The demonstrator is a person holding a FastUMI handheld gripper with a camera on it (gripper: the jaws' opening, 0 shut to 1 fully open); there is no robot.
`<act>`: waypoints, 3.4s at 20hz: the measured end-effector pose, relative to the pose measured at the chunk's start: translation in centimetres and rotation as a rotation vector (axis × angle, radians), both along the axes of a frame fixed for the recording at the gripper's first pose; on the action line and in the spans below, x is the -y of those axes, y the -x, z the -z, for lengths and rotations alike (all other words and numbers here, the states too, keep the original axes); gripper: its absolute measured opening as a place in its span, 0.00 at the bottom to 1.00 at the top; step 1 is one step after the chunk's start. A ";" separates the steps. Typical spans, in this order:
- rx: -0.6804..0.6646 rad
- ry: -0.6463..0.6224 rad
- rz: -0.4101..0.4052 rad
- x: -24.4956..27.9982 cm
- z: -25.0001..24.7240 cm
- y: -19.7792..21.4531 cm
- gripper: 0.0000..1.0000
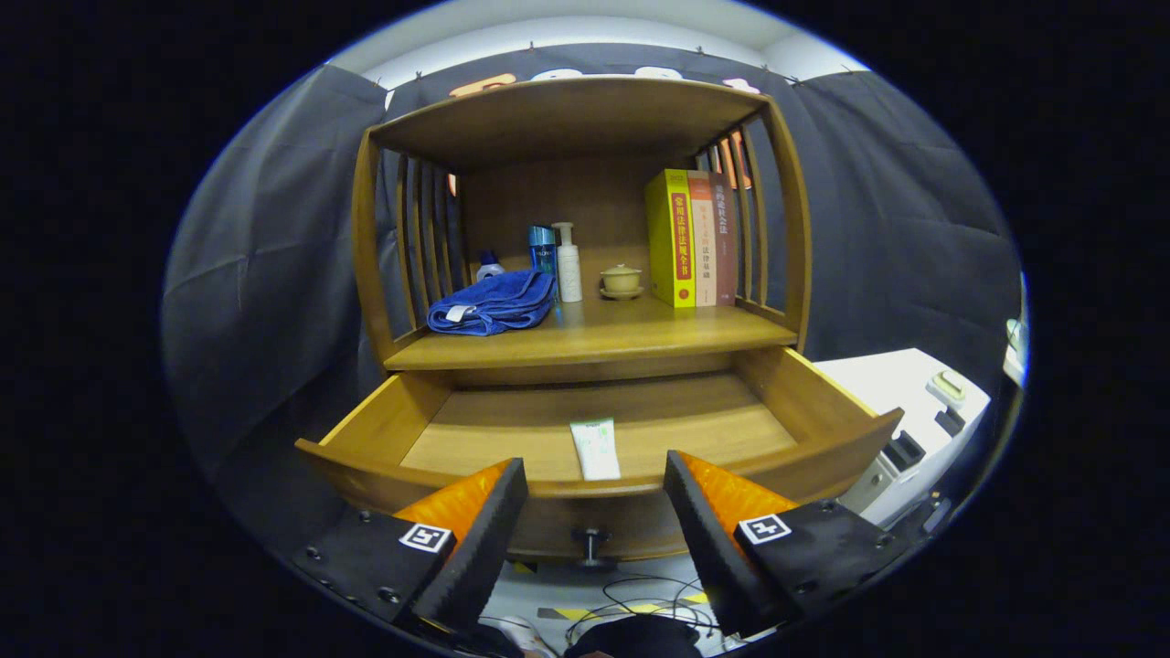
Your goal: Pull open the drawer, take out the items inside it, and place them on the countertop above the cabinet.
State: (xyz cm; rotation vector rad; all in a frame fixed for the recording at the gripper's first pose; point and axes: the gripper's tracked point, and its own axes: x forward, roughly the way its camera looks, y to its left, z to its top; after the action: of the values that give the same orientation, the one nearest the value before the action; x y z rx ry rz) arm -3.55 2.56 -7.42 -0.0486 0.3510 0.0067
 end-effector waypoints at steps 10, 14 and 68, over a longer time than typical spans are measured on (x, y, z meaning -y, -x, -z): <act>-0.313 0.075 -0.046 0.4 3.8 -11.9 0.99; -0.451 0.059 -0.027 0.2 6.2 -13.4 0.99; -0.346 -0.089 -0.101 -5.1 -7.9 -14.3 0.54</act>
State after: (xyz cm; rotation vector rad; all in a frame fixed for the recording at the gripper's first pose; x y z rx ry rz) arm 10.71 7.67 0.44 0.0239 0.6930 0.1314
